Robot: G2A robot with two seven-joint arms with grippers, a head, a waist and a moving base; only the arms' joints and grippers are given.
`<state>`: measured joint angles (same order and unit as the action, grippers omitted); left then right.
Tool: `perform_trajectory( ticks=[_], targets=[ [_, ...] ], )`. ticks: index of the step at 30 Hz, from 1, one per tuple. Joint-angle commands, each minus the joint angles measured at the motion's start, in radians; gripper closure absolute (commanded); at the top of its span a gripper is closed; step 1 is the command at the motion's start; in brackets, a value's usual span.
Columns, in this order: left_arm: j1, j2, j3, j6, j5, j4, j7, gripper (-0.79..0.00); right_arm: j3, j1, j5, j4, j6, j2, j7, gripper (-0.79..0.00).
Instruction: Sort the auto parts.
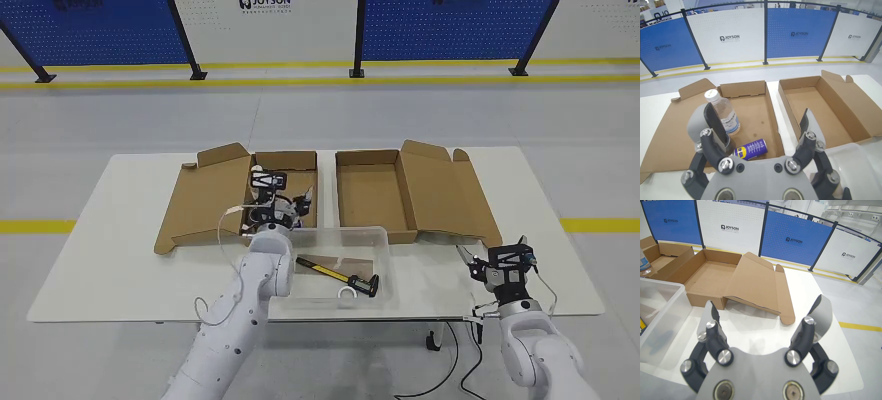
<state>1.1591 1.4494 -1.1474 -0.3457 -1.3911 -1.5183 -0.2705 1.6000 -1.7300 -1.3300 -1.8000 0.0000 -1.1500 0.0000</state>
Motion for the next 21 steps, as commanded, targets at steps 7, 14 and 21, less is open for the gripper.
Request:
perform_trajectory(
  ticks=[7, 14, 21],
  targets=[
    [0.137, -0.017, -0.101, -0.039, -0.042, -0.155, 0.072, -0.785, 0.0, 0.0, 0.0, 0.0, 0.0, 0.0, 0.0, -0.785],
    [0.254, -0.027, -0.191, -0.028, -0.021, -0.238, 0.153, -0.785, 0.0, 0.0, 0.0, 0.0, 0.0, 0.0, 0.0, -0.785],
    [0.362, -0.041, -0.277, 0.038, -0.019, -0.319, 0.152, -0.785, 0.0, 0.0, 0.0, 0.0, 0.0, 0.0, 0.0, -0.785]
  ],
)
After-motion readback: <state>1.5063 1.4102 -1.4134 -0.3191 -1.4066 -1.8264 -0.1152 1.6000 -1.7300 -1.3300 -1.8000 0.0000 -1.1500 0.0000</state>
